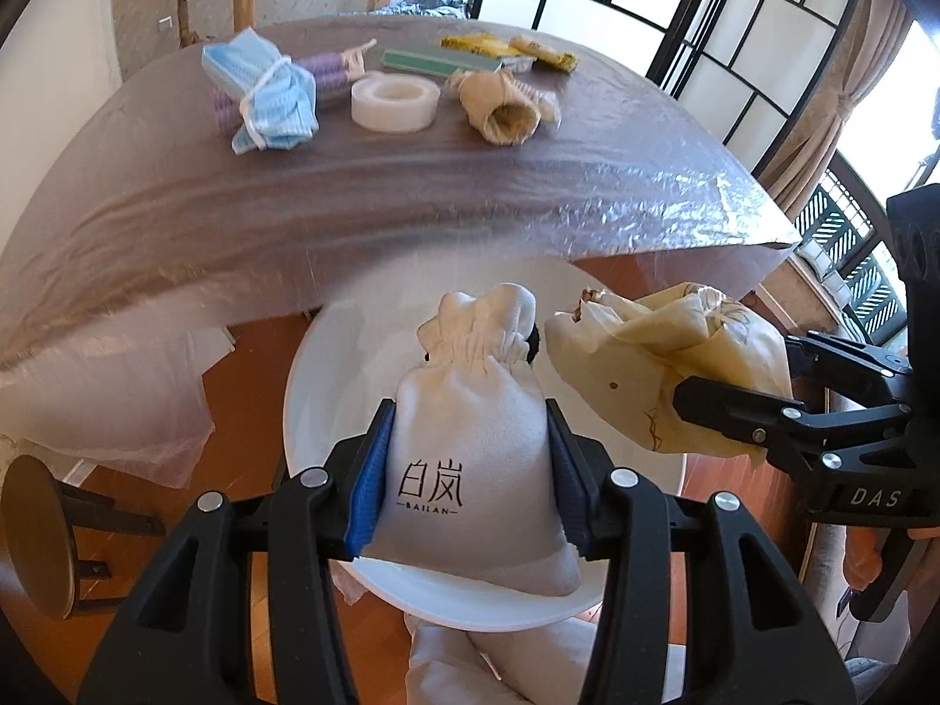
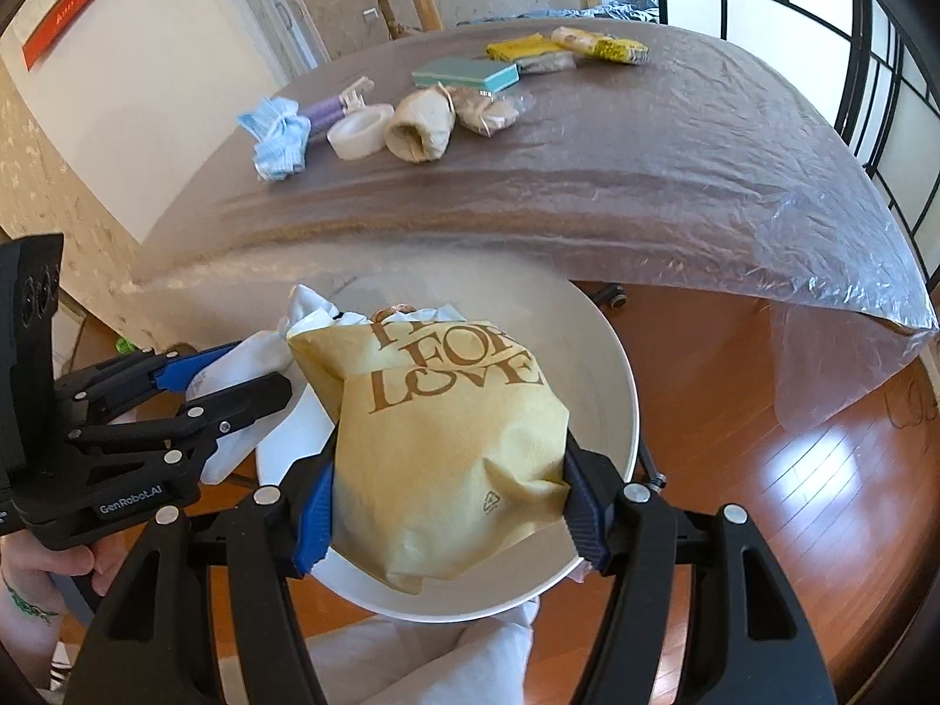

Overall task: Collect trash
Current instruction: 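Carry the white pouch and yellow bag with both tools over the white bin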

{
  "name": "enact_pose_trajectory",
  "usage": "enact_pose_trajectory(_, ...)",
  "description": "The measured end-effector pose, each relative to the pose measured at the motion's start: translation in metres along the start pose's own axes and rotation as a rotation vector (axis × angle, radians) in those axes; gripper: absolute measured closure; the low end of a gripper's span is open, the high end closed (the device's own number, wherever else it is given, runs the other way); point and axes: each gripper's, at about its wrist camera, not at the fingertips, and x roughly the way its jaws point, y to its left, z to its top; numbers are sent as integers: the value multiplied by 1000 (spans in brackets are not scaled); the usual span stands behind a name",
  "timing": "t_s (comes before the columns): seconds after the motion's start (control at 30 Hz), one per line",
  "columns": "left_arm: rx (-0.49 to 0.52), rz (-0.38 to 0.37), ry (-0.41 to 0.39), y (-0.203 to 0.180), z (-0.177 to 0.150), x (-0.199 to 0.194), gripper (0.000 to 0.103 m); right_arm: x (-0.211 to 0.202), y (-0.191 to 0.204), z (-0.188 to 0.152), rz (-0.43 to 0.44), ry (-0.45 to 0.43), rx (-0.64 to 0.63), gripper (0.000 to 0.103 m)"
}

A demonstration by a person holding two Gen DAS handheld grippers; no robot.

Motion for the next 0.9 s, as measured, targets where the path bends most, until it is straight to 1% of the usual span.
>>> enact_pose_trajectory(0.4,11,25,51,-3,-4,24,54,23,-6,-9,-6,33,24,40)
enact_pose_trajectory(0.9,5,44,92,1,-14,45,54,41,-8,0,-14,63,32,40)
